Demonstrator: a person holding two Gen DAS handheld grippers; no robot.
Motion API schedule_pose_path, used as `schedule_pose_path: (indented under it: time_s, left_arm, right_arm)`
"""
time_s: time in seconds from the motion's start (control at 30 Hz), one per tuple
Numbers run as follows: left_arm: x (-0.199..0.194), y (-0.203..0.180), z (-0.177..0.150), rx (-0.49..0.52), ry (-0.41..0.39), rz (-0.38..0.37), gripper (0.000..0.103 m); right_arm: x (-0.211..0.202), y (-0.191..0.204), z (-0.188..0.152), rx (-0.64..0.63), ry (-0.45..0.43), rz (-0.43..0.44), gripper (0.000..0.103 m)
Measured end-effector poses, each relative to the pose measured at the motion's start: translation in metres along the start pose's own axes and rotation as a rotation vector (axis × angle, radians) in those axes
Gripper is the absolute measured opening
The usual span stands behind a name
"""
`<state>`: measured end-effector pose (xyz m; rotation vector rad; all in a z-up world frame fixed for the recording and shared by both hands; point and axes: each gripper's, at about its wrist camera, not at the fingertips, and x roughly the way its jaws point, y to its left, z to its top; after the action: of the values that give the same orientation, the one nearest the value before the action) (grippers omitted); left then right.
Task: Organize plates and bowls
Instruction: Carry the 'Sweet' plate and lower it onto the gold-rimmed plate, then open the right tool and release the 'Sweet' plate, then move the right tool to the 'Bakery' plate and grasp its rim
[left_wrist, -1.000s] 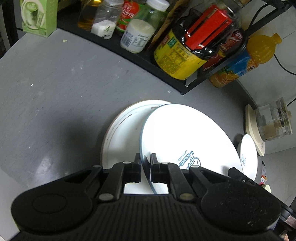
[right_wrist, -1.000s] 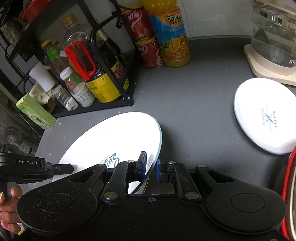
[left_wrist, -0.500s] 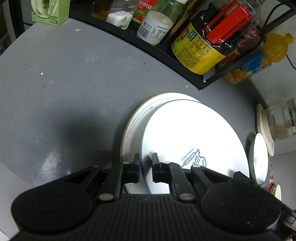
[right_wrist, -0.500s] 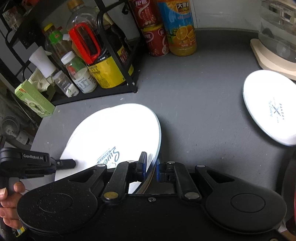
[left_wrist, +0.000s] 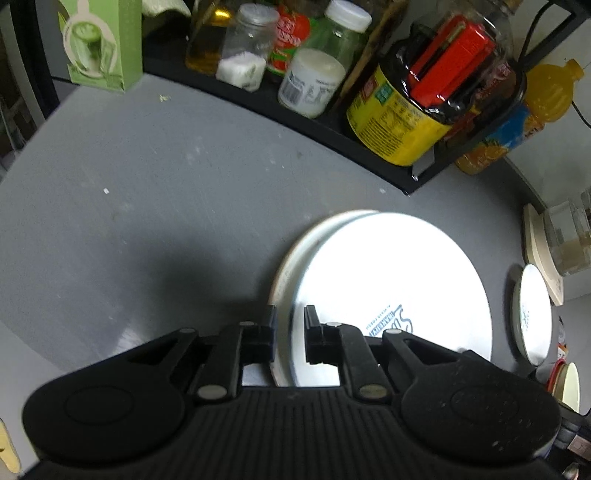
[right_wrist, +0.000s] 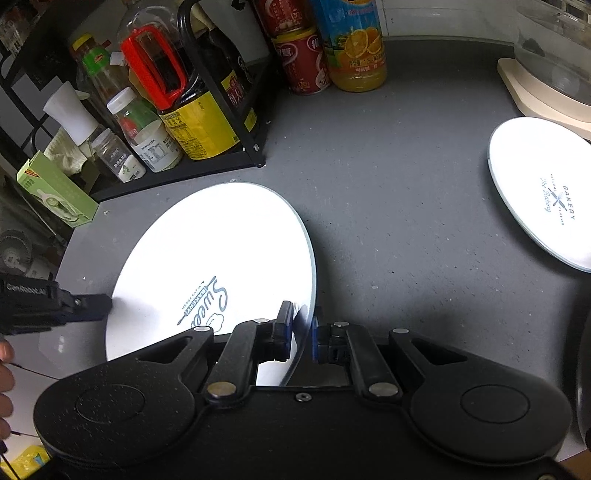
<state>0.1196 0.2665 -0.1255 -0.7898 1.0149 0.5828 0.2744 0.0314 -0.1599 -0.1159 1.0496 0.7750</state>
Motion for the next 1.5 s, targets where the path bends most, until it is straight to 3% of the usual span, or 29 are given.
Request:
schedule_pose_path:
  time_s: [0.13, 0.3, 0.43, 0.5, 0.57, 0.63, 0.7, 0.87, 1.07, 1.5]
  left_arm:
    - [0.003, 0.005, 0.002, -0.001, 0.005, 0.025, 0.018]
    - [0.004, 0.012, -0.001, -0.01, -0.005, 0.047, 0.035]
    - [0.002, 0.014, -0.002, -0.004, -0.013, 0.067, 0.041]
    - [0.003, 0.01, 0.001, 0.0, -0.011, 0.085, 0.041]
    - [0.001, 0.006, 0.003, 0.01, -0.019, 0.091, 0.041]
    - [-0.002, 0.0, 0.005, 0.021, -0.022, 0.081, 0.041]
    - [-0.004, -0.01, 0.008, 0.039, -0.029, 0.075, 0.045]
    - [-0.008, -0.045, 0.014, 0.101, -0.045, 0.047, 0.059]
    - [-0.008, -0.086, 0.012, 0.177, -0.036, 0.003, 0.072]
    - [0.008, -0.171, 0.001, 0.302, -0.007, -0.066, 0.075]
  right_arm:
    - [0.007, 0.004, -0.001, -0.015, 0.012, -0.012, 0.012]
    - [0.012, 0.011, 0.0, -0.036, 0.027, -0.041, 0.021]
    - [0.011, 0.006, 0.003, 0.002, 0.045, -0.029, 0.024]
    - [0.006, 0.003, 0.005, 0.023, 0.043, -0.009, 0.03]
    - [-0.002, 0.0, 0.008, 0.031, 0.027, 0.002, 0.045]
    - [-0.01, -0.002, 0.011, 0.032, 0.008, 0.005, 0.05]
    - [-0.017, -0.007, 0.014, 0.042, -0.005, 0.007, 0.051]
    - [-0.037, -0.022, 0.022, 0.069, -0.05, -0.005, 0.072]
    - [-0.062, -0.044, 0.026, 0.091, -0.106, -0.04, 0.087]
    - [-0.101, -0.102, 0.036, 0.161, -0.167, -0.117, 0.092]
